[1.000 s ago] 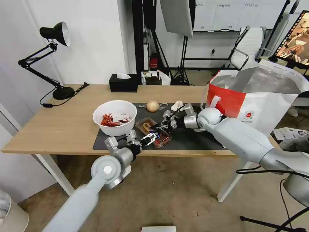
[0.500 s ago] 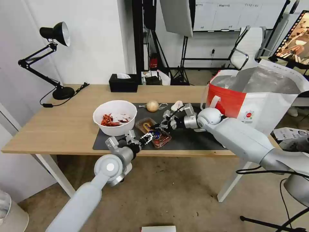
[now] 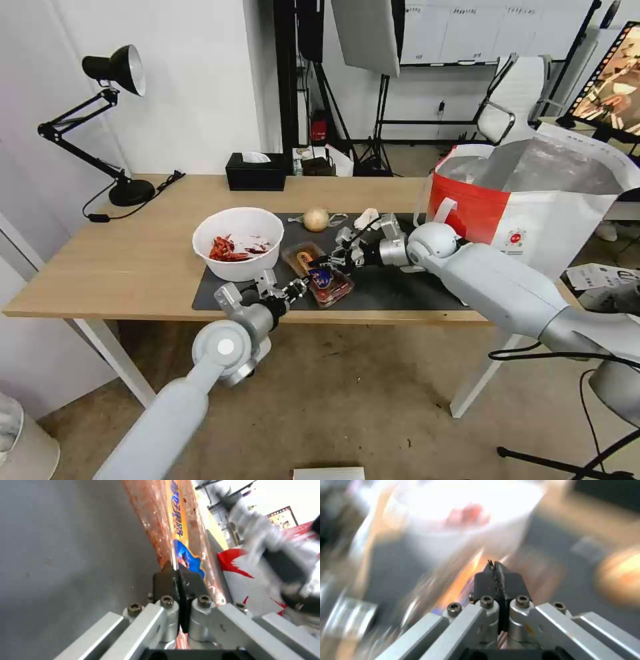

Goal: Pick up the trash from the table and place it into the takeout bag.

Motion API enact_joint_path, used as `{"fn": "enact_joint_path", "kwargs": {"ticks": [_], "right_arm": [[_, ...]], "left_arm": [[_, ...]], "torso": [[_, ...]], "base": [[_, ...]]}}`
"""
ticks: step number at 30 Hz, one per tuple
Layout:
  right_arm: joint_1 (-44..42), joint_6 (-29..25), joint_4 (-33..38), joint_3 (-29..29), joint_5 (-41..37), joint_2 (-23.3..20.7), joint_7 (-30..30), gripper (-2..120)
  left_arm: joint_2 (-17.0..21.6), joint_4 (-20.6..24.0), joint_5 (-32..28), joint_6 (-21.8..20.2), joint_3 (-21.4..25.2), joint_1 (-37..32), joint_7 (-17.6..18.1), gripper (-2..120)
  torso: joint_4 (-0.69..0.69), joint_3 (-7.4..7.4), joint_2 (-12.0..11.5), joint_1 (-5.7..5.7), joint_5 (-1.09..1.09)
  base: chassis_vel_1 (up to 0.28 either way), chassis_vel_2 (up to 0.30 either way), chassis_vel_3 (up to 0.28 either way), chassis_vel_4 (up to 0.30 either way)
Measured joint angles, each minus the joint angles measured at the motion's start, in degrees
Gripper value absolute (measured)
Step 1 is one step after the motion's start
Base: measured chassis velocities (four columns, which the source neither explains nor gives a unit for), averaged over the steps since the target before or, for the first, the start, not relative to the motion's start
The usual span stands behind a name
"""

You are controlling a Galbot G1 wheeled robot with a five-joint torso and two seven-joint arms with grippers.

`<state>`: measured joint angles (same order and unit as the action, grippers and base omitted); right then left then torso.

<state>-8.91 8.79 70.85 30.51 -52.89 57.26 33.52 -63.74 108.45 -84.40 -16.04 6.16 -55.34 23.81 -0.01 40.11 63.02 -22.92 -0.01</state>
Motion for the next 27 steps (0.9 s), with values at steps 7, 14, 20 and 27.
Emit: {"fn": "enact_joint_path", "kwargs": {"ticks": [7,14,20,27], "right_arm": [[-16.85,-10.48,21.23,-15.58,-8.87,-1.39,-32.2,26],[-33.37,-11.65,36.41,-25.43,-2.9,-5.09,-44.51,48],[-45.92,-9.84,45.64,-35.07,4.08,-9.75,-47.38,73],[-64.27,-3.99,55.15,-46.18,13.17,-10.52,-46.81,96]], "left_arm": [[1.65,5.58,2.64,0.89,0.79,-1.43,-1.12,0],[3.12,9.07,4.56,1.58,1.76,-0.6,-1.27,0],[7.27,11.38,6.96,2.66,2.79,4.59,-1.64,0],[10.12,8.03,10.02,3.2,-4.5,22.16,-2.91,0]], "torso": [[0.0,-0.01,0.0,0.02,0.01],[0.06,-0.01,0.0,0.02,0.0],[0.0,0.0,0.0,0.02,0.0],[-0.01,-0.01,0.01,0.02,0.0]], "base": [[0.0,0.0,0.0,0.0],[0.0,0.0,0.0,0.0],[0.0,0.0,0.0,0.0],[0.0,0.0,0.0,0.0]]}}
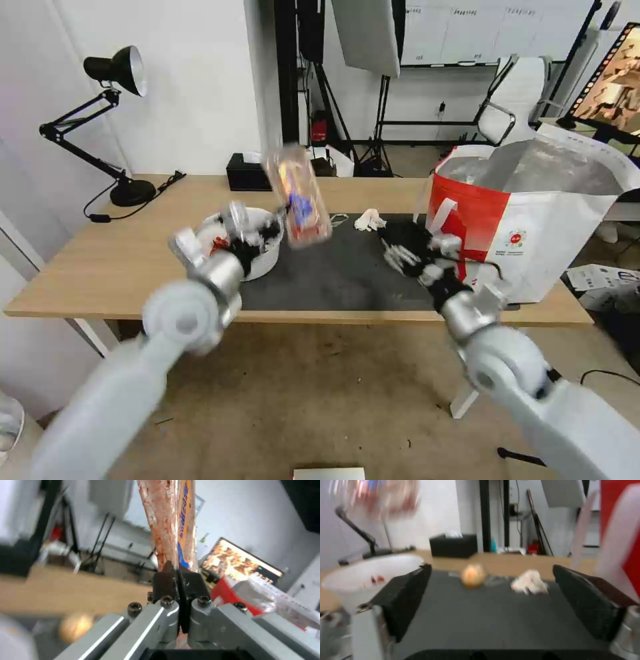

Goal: Pick up the trash from the table and place it into the takeout bag.

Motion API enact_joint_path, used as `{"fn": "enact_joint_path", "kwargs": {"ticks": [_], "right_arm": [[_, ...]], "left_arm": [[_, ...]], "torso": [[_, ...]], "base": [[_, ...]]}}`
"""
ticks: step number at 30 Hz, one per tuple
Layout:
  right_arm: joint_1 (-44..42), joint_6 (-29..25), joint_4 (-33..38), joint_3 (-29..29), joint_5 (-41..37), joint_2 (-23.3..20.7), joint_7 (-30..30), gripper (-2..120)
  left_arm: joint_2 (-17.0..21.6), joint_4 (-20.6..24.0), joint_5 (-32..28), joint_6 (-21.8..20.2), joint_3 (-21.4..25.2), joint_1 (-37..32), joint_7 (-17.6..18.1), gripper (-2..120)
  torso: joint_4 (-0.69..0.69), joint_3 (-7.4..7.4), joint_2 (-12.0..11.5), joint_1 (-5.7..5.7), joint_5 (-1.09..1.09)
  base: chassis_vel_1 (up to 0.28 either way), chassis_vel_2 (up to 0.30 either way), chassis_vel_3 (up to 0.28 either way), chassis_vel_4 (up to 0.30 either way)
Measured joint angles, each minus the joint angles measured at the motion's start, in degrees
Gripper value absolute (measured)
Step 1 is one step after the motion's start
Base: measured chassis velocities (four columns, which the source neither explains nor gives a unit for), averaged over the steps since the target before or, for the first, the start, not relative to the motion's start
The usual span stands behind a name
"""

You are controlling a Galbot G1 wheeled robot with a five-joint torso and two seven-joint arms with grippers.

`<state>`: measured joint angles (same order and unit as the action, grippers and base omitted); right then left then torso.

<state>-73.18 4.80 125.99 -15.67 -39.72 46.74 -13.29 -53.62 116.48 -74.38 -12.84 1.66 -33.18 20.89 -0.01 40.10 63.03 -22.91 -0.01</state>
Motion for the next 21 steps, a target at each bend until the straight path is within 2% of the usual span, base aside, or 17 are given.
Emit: {"fn": "enact_joint_path", "kwargs": {"ticks": [1,5,6,8,9,12,13,16,17,18,21], "right_arm": [[0.0,0.0,0.0,0.0,0.0,0.0,0.0,96],[-12.12,-0.35,1.77,-6.3,8.11,4.38,2.69,100],[-12.12,-0.35,1.77,-6.3,8.11,4.38,2.69,100],[-15.84,-0.91,2.19,-7.85,10.58,6.87,3.56,100],[-15.84,-0.91,2.19,-7.85,10.58,6.87,3.56,100],[-18.47,-1.44,2.36,-8.64,13.26,10.11,4.37,100],[-18.47,-1.44,2.36,-8.64,13.26,10.11,4.37,100],[-19.35,-1.79,2.27,-8.61,14.87,12.13,4.81,100],[-19.52,-1.95,2.19,-8.64,15.19,12.41,4.91,100],[-19.52,-1.95,2.19,-8.64,15.19,12.41,4.91,100],[-20.09,-2.97,1.67,-9.3,16.23,12.91,5.34,100]], "left_arm": [[0.0,0.0,0.0,0.0,0.0,0.0,0.0,0],[-4.76,-6.12,2.9,1.11,-12.35,16.54,-0.12,0],[-4.76,-6.12,2.9,1.11,-12.35,16.54,-0.12,0],[-9.17,-10.69,4.87,1.48,-18.07,22.56,-0.49,0],[-9.17,-10.69,4.87,1.48,-18.07,22.56,-0.49,0],[-16.8,-19.09,7.65,2.14,-24.14,30.27,-0.7,0],[-16.8,-19.09,7.65,2.14,-24.14,30.27,-0.7,0],[-24.78,-27.77,12.8,2.99,-29.25,35.81,-1.89,0],[-26.56,-29.97,14.67,3.27,-30.35,36.78,-2.6,0],[-26.56,-29.97,14.67,3.27,-30.35,36.78,-2.6,0],[-31.23,-37.15,22.32,4.82,-34.08,39.05,-7.36,0]], "torso": [[0.0,0.0,0.0,0.0,0.0],[0.03,0.0,0.0,-0.01,0.06],[0.03,0.0,0.0,-0.01,0.06],[0.05,0.01,0.0,-0.01,0.02],[0.05,0.01,0.0,-0.01,0.02],[0.02,0.01,0.0,-0.02,0.03],[0.02,0.01,0.0,-0.02,0.03],[0.04,0.01,-0.01,-0.02,0.05],[0.04,0.01,-0.01,-0.02,0.05],[0.04,0.01,-0.01,-0.02,0.05],[0.03,0.01,-0.01,-0.02,0.04]], "base": [[0.0,0.0,0.0,0.0],[0.0,0.0,0.0,0.0],[0.0,0.0,0.0,0.0],[0.0,0.0,0.0,0.0],[0.0,0.0,0.0,0.0],[0.0,0.0,0.0,0.0],[0.0,0.0,0.0,0.0],[0.0,0.0,0.0,0.0],[0.0,0.0,0.0,0.0],[0.0,0.0,0.0,0.0],[0.0,0.0,0.0,0.0]]}}
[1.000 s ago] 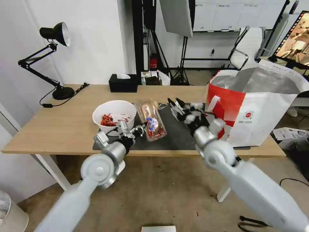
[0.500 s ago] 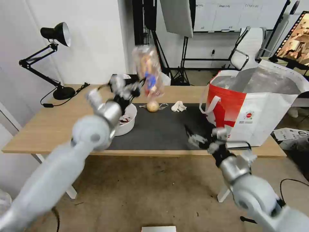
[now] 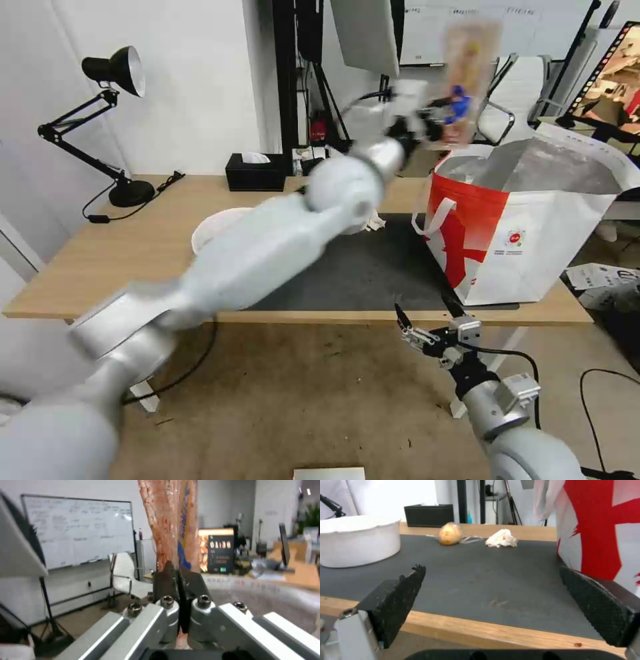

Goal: Pick up the trash from the table and place it into the takeout bag.

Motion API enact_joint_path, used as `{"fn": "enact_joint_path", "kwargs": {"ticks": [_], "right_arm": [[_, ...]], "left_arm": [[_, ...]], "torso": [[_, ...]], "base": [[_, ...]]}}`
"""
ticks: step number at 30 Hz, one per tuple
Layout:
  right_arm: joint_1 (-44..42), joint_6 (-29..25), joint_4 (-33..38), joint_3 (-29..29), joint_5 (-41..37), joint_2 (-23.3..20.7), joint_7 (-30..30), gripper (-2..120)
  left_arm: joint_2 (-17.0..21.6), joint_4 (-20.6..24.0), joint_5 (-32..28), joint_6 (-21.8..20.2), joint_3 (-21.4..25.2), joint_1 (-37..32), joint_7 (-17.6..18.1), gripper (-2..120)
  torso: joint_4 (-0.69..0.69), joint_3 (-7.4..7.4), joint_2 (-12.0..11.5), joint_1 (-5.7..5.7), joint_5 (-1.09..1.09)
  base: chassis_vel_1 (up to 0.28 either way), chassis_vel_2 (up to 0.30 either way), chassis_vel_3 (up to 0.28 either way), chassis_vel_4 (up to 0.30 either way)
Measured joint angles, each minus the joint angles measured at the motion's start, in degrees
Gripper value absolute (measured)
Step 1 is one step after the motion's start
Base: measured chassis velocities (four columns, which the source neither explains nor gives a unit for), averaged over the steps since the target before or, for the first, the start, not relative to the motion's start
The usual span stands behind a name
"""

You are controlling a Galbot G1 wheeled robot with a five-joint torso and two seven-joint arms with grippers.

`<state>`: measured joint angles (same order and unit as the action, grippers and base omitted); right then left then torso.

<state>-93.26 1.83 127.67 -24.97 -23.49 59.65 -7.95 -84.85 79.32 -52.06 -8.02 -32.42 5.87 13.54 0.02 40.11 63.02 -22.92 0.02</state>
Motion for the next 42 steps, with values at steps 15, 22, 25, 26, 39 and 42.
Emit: {"fn": "enact_joint_path", "kwargs": {"ticks": [15,22,25,26,39,42], "right_arm": [[-0.7,-1.56,-1.72,0.81,1.34,-1.71,1.14,100],[-0.76,-1.57,-1.69,1.33,1.03,-2.6,1.14,100],[-0.68,-1.56,-1.7,1.46,0.87,-2.69,1.14,100],[-0.68,-1.55,-1.7,1.56,0.83,-2.69,1.13,100],[-1.39,-1.36,-0.47,-0.27,-1.67,-4.33,0.96,100],[-2.25,-1.4,0.0,-1.23,-1.83,-4.06,0.94,100]], "left_arm": [[-0.59,-3.15,7.74,-3.6,-5.17,1.54,-9.61,0],[1.27,-0.61,3.29,-6.41,-5.28,1.58,-9.0,4],[1.39,0.2,0.84,-6.98,-5.27,1.59,-7.69,14],[1.39,0.63,-0.44,-7.23,-5.26,1.58,-7.03,21],[6.67,8.47,-5.09,-7.41,-4.56,-1.08,-1.87,68],[9.41,11.56,-4.86,-7.24,-4.21,-3.21,-0.99,76]], "torso": [[-0.02,0.0,0.0,0.0,-0.02],[-0.03,0.0,0.0,0.0,-0.03],[-0.02,0.0,0.0,0.0,-0.03],[-0.01,0.0,0.0,0.0,-0.03],[-0.02,0.0,0.0,0.0,-0.03],[-0.03,0.0,0.0,0.0,-0.03]], "base": [[0.0,0.0,0.0,0.0],[0.0,0.0,0.0,0.0],[0.0,0.0,0.0,0.0],[0.0,0.0,0.0,0.0],[0.0,0.0,0.0,0.0],[0.0,0.0,0.0,0.0]]}}
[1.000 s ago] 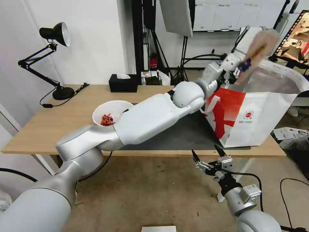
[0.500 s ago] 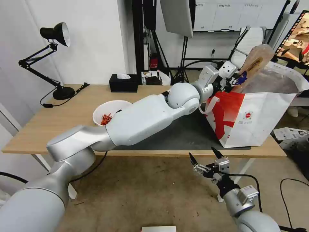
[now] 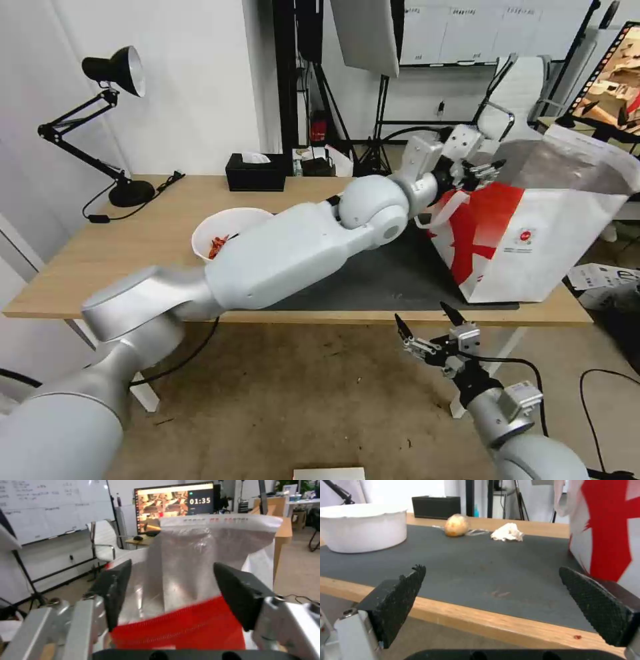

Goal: Pick up the trash from the table and place it into the takeout bag.

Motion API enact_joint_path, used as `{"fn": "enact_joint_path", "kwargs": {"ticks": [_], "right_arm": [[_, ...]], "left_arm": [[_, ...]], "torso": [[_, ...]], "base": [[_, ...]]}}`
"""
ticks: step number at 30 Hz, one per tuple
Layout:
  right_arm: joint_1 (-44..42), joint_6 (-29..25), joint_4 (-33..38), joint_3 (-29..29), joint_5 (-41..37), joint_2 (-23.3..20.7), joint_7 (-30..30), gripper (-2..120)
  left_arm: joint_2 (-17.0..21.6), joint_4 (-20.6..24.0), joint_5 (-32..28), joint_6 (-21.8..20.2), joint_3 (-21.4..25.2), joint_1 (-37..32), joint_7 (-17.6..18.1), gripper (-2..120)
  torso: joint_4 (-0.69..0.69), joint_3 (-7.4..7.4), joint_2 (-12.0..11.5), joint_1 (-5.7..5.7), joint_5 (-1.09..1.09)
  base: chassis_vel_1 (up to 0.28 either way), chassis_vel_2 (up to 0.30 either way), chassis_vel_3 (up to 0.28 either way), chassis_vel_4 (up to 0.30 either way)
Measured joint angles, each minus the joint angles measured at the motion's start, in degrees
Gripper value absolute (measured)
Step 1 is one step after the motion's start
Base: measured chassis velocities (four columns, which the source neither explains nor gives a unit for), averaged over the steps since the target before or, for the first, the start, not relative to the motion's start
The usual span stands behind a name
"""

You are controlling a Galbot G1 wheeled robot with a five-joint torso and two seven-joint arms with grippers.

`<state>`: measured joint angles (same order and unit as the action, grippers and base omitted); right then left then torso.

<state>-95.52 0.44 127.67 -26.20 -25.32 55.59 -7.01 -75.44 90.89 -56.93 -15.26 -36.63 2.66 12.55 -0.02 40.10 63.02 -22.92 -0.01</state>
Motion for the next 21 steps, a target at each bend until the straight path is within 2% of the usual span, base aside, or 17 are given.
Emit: {"fn": "enact_joint_path", "kwargs": {"ticks": [2,3,5,7,10,11,13,14,16,17,20,21], "right_arm": [[-1.4,-0.53,0.82,-1.64,0.08,0.8,-0.01,100],[-1.4,-0.53,0.82,-1.64,0.08,0.8,-0.01,100],[-2.6,-1.52,1.53,-3.38,0.55,1.41,0.0,100],[-2.9,-1.95,1.72,-3.99,0.86,1.56,0.02,100],[-4.24,-4.5,2.25,-6.66,2.29,2.15,0.19,100],[-4.24,-4.5,2.25,-6.66,2.29,2.15,0.19,100],[-4.87,-5.7,2.75,-7.89,2.42,2.37,0.02,100],[-4.87,-5.7,2.75,-7.89,2.42,2.37,0.02,100],[-5.78,-6.77,3.47,-9.21,2.44,3.18,-0.31,100],[-5.78,-6.77,3.47,-9.21,2.44,3.18,-0.31,100],[-6.77,-7.32,4.9,-10.57,1.7,4.22,-1.04,100],[-6.77,-7.32,4.9,-10.57,1.7,4.22,-1.04,100]], "left_arm": [[2.43,3.08,0.81,0.67,0.67,-2.99,0.47,86],[2.43,3.08,0.81,0.67,0.67,-2.99,0.47,86],[5.55,6.24,2.78,2.66,1.82,-6.87,0.51,95],[6.56,7.12,3.75,3.39,2.43,-8.24,0.49,97],[11.65,12.36,7.54,5.15,8.02,-15.43,0.22,100],[11.65,12.36,7.54,5.15,8.02,-15.43,0.22,100],[15.77,16.48,10.3,5.39,13.74,-21.53,-0.67,100],[15.77,16.48,10.3,5.39,13.74,-21.53,-0.67,100],[20.3,20.47,14.08,5.61,20.53,-30.42,-2.66,100],[20.3,20.47,14.08,5.61,20.53,-30.42,-2.66,100],[24.25,26.2,19.64,6.34,31.85,-46.35,-4.8,100],[24.25,26.2,19.64,6.34,31.85,-46.35,-4.8,100]], "torso": [[0.02,0.0,0.0,0.0,-0.01],[0.02,0.0,0.0,0.0,-0.01],[0.05,-0.01,0.0,0.01,0.0],[0.03,0.0,0.0,0.01,-0.01],[0.03,0.0,0.0,0.0,-0.02],[0.03,0.0,0.0,0.0,-0.02],[0.03,-0.01,0.0,0.01,0.0],[0.03,-0.01,0.0,0.01,0.0],[0.01,0.0,0.0,0.01,-0.02],[0.01,0.0,0.0,0.01,-0.02],[-0.01,-0.01,0.01,0.01,-0.03],[-0.01,-0.01,0.01,0.01,-0.03]], "base": [[0.0,0.0,0.0,0.0],[0.0,0.0,0.0,0.0],[0.0,0.0,0.0,0.0],[0.0,0.0,0.0,0.0],[0.0,0.0,0.0,0.0],[0.0,0.0,0.0,0.0],[0.0,0.0,0.0,0.0],[0.0,0.0,0.0,0.0],[0.0,0.0,0.0,0.0],[0.0,0.0,0.0,0.0],[0.0,0.0,0.0,0.0],[0.0,0.0,0.0,0.0]]}}
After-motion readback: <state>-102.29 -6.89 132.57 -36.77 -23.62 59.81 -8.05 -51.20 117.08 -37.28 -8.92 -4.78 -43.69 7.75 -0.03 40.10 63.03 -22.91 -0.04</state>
